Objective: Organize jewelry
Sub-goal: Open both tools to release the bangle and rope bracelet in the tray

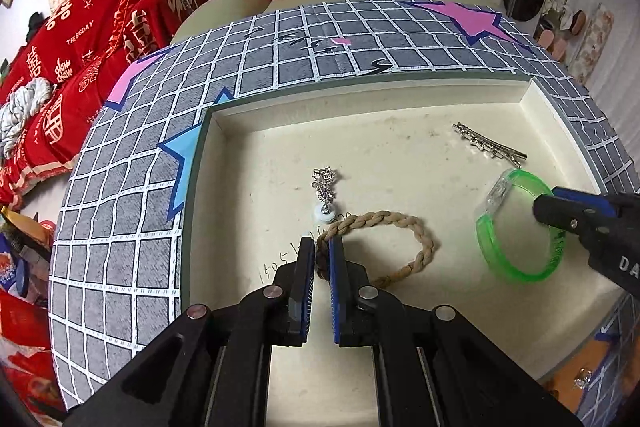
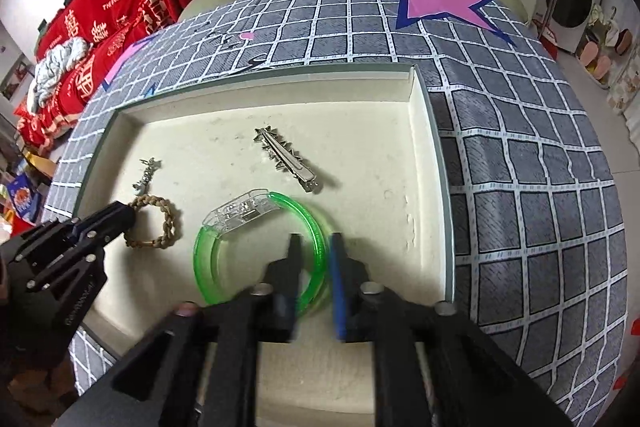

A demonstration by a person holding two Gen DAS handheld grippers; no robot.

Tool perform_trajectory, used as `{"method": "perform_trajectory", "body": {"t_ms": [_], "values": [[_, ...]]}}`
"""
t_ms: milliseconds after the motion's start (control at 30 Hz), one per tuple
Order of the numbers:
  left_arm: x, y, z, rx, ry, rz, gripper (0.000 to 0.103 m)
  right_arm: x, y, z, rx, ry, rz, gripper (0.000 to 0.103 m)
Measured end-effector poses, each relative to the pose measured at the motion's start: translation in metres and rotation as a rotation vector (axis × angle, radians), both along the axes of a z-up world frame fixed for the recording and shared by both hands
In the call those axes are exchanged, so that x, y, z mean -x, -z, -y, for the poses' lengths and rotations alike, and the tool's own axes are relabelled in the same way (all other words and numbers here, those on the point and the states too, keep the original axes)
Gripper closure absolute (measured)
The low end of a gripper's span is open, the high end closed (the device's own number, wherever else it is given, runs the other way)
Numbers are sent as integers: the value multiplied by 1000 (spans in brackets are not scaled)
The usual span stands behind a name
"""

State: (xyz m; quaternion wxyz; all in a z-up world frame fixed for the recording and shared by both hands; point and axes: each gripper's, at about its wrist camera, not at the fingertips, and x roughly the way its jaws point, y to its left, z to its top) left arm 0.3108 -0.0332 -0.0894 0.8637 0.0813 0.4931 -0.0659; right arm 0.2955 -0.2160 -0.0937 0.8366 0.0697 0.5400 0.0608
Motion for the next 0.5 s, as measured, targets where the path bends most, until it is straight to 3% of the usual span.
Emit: {"method": "perform_trajectory", "body": {"t_ms": [33, 67, 433, 467, 500], "values": [[1, -2, 0, 5, -1, 7, 88, 1, -2, 1, -5, 6, 7, 53], [1, -3, 0, 5, -3, 13, 88, 3, -6, 2, -12, 10, 25, 46], [7, -22, -5, 35, -31, 39, 86, 25, -48, 12, -84, 45, 126, 46], [8, -24, -6, 41, -33, 40, 77, 28, -51, 14, -93, 47, 131, 45], [9, -26, -7, 43, -37, 40, 23, 30, -53, 15, -98, 49, 133, 44]]}}
